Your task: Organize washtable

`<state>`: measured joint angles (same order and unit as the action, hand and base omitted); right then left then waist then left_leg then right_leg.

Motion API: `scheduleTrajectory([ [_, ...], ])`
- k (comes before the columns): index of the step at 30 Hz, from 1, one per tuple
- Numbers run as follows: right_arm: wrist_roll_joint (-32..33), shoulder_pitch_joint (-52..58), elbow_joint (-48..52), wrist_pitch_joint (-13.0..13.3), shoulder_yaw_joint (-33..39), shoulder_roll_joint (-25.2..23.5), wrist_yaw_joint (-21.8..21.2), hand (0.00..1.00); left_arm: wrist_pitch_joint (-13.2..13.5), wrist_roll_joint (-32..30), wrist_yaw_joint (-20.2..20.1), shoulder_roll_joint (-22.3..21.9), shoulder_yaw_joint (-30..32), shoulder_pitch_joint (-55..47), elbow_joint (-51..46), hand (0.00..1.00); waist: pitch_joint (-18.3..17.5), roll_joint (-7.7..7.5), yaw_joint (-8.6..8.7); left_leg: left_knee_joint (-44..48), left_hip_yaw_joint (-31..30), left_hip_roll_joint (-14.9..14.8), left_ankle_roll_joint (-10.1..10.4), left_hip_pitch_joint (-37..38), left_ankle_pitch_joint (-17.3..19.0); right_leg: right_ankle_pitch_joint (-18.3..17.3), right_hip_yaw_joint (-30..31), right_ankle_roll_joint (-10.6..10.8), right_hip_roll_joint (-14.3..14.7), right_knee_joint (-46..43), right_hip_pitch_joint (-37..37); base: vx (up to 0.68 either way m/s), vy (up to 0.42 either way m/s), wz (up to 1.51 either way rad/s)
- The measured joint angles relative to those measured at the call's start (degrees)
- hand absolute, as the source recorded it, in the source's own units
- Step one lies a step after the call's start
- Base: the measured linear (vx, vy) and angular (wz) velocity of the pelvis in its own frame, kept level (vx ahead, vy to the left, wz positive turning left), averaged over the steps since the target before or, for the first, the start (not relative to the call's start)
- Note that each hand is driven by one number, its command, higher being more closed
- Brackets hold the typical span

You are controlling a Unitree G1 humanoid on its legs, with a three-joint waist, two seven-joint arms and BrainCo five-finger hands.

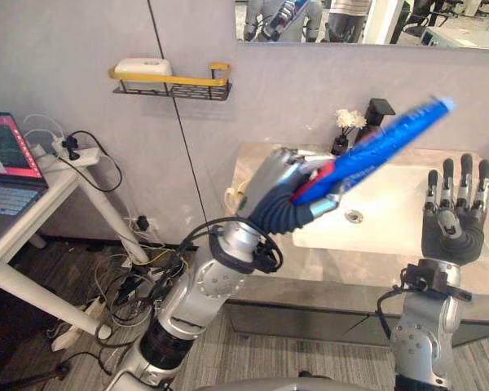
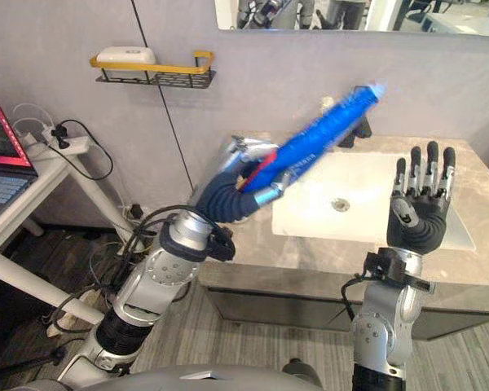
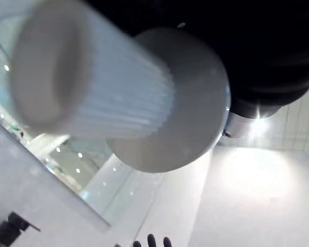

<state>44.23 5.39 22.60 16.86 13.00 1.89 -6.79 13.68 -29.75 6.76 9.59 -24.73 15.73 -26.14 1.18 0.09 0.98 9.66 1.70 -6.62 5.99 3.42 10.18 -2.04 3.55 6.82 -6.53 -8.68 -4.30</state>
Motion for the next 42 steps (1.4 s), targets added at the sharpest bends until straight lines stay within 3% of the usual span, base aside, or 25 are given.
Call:
scheduleTrajectory([
  [9, 10.9, -3.63, 0.0, -1.48, -8.23, 2.66, -2.36, 0.0, -0.08, -1.0, 1.19, 0.29, 0.68, 0.01, -0.81, 1.0, -0.03, 0.03, -0.02, -0.39, 0.71, 0.07, -0.24, 0.03, -0.14, 1.41, 0.34, 0.02, -0.04, 2.28, 0.56, 0.0, 0.004, -0.02],
  [25, 13.22, -4.62, 0.0, -4.6, -21.14, 4.38, -4.51, 0.0, -2.04, -3.21, 1.22, 0.07, -2.8, 2.7, 7.75, 1.0, -1.33, -0.42, -0.22, -1.21, 1.18, 0.07, -0.34, -0.12, -0.9, 3.13, 0.61, -0.05, -0.01, 4.37, 0.75, 0.0, 0.0, -0.01],
  [42, 13.23, -5.23, -0.03, -6.13, -25.06, 6.62, -4.56, 0.0, -2.17, -3.24, 0.74, -0.29, -7.44, 4.71, 13.69, 1.0, -1.58, -0.7, -0.57, -1.32, 1.41, 0.06, -0.35, -0.25, -0.97, 4.32, 0.71, -0.03, -0.03, 6.34, 1.3, 0.0, 0.0, 0.0],
])
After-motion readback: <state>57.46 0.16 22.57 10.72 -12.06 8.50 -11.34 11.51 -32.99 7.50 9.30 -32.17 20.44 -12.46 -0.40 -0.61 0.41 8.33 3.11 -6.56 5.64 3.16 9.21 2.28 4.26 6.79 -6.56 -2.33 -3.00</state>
